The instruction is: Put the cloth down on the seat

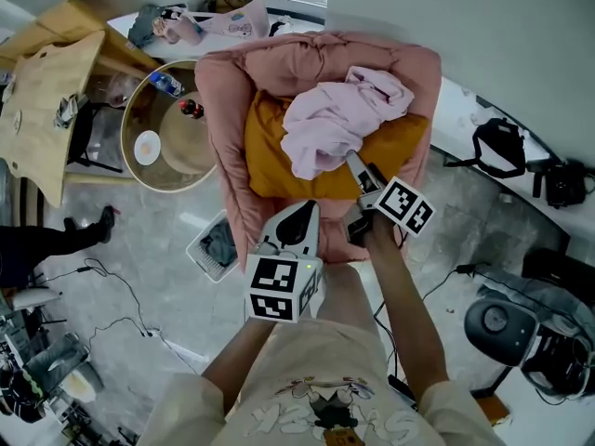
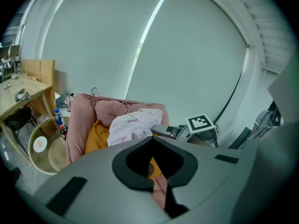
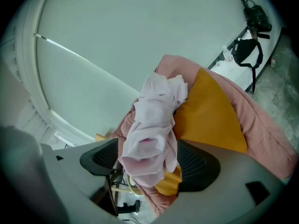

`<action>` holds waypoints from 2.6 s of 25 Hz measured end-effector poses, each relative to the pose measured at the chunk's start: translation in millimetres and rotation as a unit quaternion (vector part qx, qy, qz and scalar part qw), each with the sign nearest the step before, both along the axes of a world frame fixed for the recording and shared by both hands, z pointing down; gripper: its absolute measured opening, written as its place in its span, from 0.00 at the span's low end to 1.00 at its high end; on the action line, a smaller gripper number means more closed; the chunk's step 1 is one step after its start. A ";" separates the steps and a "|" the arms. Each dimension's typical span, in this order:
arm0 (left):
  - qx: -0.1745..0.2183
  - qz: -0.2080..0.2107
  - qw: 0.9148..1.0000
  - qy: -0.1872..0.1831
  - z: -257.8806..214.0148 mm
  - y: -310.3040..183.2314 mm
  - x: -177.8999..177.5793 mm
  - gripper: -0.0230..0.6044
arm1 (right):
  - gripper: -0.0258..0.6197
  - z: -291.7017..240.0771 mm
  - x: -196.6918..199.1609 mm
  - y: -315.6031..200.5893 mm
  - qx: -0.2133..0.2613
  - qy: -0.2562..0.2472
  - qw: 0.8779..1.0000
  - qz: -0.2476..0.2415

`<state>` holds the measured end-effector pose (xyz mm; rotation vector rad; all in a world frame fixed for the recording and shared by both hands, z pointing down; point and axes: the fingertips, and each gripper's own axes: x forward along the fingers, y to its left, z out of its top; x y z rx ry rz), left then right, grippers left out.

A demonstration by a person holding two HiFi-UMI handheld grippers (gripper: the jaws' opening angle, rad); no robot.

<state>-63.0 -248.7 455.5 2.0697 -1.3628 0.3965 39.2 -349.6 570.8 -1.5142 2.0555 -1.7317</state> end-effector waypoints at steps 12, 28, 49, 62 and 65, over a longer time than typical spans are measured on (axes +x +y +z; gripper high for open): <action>0.006 0.017 1.000 -0.003 -20.9 24.5 10.9 0.04 | 0.66 -65.7 -13.3 49.5 0.055 0.007 0.995 -0.088; 0.041 0.021 0.999 0.009 -64.4 48.7 21.1 0.04 | 0.30 -175.3 -23.4 107.2 0.177 0.015 0.973 -0.148; 0.104 0.026 0.994 -0.013 -107.1 78.5 20.7 0.04 | 0.26 -240.2 -18.4 172.2 0.292 0.169 0.930 -0.149; 0.121 0.033 0.991 -0.040 -105.8 93.1 11.7 0.04 | 0.09 -229.2 -23.0 186.0 0.294 0.231 0.915 -0.155; 0.120 0.030 0.992 -0.040 -104.8 96.1 10.7 0.04 | 0.08 -228.1 -25.0 188.6 0.293 0.235 0.913 -0.159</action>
